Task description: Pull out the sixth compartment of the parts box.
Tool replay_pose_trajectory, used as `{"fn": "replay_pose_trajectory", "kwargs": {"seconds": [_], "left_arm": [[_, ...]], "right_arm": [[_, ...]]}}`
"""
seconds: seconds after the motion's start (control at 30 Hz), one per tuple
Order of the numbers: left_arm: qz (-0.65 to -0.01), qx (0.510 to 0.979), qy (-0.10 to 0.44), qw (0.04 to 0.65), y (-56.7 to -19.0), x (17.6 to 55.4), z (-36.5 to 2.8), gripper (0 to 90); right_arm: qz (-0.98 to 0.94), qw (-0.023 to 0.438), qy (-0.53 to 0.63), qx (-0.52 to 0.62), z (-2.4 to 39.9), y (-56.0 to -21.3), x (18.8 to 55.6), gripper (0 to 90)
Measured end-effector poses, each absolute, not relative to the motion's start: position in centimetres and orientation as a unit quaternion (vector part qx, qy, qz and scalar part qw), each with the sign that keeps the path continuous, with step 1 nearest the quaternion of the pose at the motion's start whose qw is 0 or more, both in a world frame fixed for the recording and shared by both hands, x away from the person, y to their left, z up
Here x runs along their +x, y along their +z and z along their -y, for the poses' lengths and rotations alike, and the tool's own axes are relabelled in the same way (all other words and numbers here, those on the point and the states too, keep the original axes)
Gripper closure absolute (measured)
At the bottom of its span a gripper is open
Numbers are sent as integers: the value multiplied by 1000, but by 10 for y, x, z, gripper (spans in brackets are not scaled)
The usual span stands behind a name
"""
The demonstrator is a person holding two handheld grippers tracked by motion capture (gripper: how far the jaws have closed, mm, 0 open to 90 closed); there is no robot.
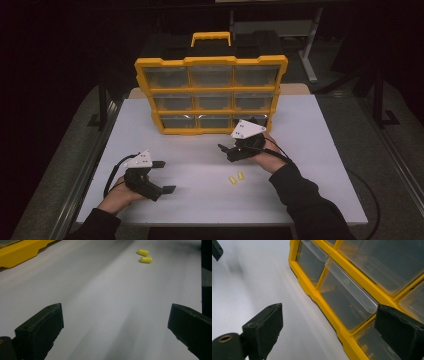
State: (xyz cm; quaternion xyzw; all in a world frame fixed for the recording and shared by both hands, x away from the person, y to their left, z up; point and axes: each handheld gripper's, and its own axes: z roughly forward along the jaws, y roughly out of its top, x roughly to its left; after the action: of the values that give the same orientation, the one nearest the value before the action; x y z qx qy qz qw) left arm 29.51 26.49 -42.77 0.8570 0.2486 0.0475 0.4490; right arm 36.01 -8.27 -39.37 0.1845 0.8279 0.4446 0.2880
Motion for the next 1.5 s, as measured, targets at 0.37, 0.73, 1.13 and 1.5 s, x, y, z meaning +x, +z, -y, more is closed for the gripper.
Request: {"fn": "replay_pose_trajectory", "kwargs": {"seconds": [0.37, 0.73, 1.13, 1.5], "left_arm": [[-247, 858, 47, 449, -428, 295, -265, 0], [-249, 856, 46, 450, -428, 295, -265, 0], [-248, 856, 46, 451, -428, 296, -266, 0], [-247, 857, 52, 449, -427, 294, -267, 0]], "right_arm": [[-832, 312, 428, 165, 82, -396, 359, 79], [-832, 342, 413, 142, 80, -397, 355, 79], [-832, 367, 397, 124, 82, -396, 352, 79], [-832, 395, 378, 94, 76, -398, 348, 79]]}}
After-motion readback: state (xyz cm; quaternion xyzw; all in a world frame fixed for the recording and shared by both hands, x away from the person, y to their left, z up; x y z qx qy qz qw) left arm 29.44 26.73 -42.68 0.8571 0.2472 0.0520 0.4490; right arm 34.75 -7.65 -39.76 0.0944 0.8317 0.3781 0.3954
